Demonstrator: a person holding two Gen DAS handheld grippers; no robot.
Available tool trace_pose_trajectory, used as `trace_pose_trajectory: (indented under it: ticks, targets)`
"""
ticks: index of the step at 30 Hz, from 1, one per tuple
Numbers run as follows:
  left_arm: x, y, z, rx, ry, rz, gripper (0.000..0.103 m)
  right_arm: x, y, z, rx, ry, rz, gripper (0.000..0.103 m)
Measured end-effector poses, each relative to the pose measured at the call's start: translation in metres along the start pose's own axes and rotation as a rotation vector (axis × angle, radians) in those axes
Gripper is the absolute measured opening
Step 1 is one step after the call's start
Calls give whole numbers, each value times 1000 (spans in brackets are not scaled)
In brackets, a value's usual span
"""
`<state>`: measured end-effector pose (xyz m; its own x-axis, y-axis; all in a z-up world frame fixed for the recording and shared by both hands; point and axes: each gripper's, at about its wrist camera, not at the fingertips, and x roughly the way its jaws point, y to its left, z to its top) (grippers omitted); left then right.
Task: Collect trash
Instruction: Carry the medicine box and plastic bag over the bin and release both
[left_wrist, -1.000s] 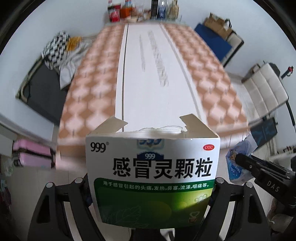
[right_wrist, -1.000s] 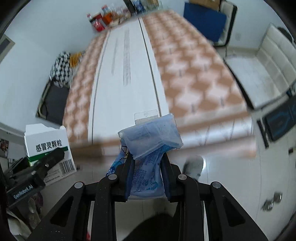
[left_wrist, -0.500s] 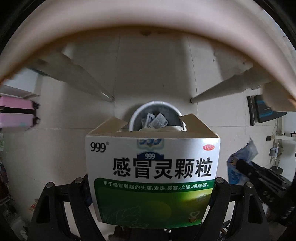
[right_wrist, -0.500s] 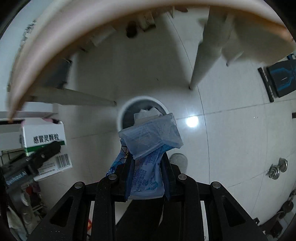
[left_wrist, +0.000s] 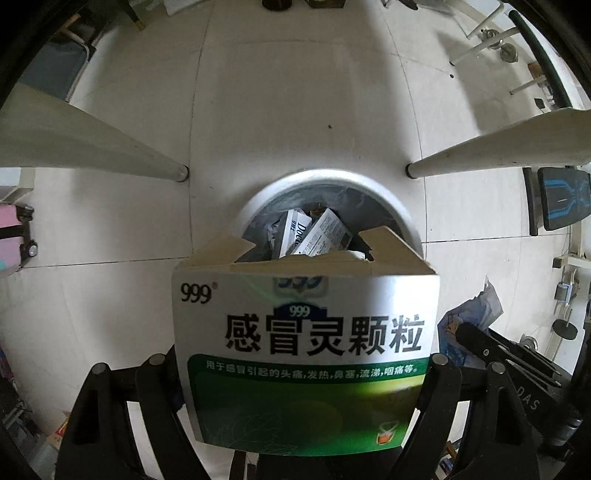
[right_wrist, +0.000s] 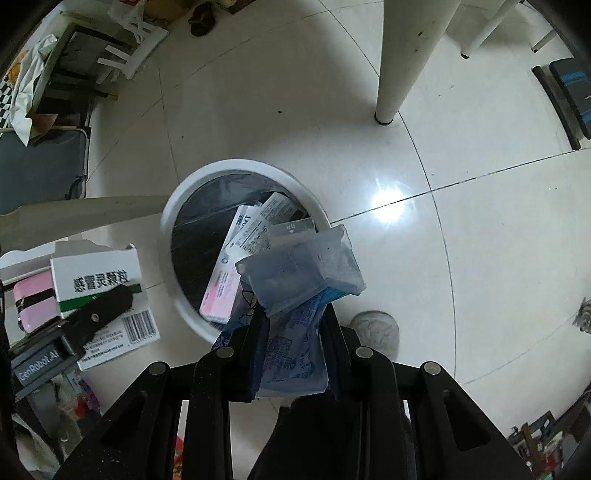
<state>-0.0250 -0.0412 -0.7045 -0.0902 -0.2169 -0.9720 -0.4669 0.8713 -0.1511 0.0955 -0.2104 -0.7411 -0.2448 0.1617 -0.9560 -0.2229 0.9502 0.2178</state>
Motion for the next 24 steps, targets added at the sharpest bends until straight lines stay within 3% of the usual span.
trace_pose_trajectory:
  ticks: [11, 14, 16, 22, 24]
  targets:
    - [-2, 26, -8, -50, -2, -56, 87, 12, 21, 6, -33, -13, 28, 29]
    - [-10, 30, -10, -59, -7, -57, 93, 9, 25, 6, -38, -8, 26, 36]
    - [-14, 32, -9, -67, -15, -57, 101, 4, 25, 4, -36, -8, 37, 47]
    - [-38, 29, -17, -61, -47, -52, 101, -16, 30, -5, -51, -43, 42, 68]
    - [-47, 28, -21, -58, -56, -51, 101, -24, 34, -9, -61, -54, 40, 86]
